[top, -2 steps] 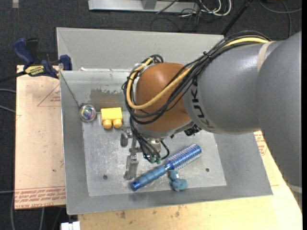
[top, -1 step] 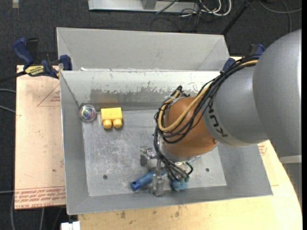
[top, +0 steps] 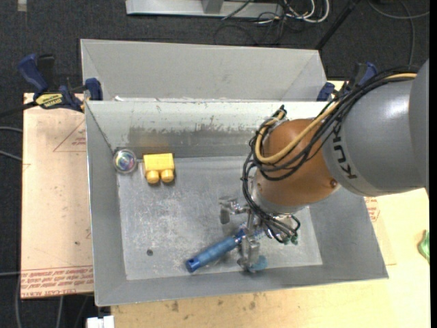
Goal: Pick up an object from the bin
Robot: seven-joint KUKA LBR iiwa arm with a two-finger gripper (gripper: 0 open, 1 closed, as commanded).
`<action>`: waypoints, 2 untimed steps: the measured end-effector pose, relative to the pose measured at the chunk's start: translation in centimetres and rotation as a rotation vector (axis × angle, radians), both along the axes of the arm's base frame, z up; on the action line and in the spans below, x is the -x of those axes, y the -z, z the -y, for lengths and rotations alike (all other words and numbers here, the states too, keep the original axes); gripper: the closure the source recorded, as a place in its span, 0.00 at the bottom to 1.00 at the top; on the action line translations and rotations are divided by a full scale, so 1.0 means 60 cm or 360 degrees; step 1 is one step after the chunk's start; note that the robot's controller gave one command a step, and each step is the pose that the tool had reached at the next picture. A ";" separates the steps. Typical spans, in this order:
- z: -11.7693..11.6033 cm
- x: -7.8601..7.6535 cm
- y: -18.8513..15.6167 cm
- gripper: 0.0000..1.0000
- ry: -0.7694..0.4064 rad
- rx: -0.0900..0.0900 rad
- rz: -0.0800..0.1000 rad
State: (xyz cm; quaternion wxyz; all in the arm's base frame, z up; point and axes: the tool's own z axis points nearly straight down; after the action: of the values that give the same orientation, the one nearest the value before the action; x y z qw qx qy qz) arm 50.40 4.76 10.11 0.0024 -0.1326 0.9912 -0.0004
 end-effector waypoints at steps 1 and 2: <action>-0.010 -0.006 0.002 0.00 -0.0137 -0.0003 -0.0004; -0.012 0.006 0.052 0.00 -0.0413 -0.0002 -0.0001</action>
Offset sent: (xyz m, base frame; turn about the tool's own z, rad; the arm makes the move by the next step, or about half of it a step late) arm 0.0034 0.0052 -0.0011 -0.0875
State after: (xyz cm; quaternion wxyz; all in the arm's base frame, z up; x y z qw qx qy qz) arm 50.04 5.46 7.01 0.0022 -0.2597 0.9657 0.0005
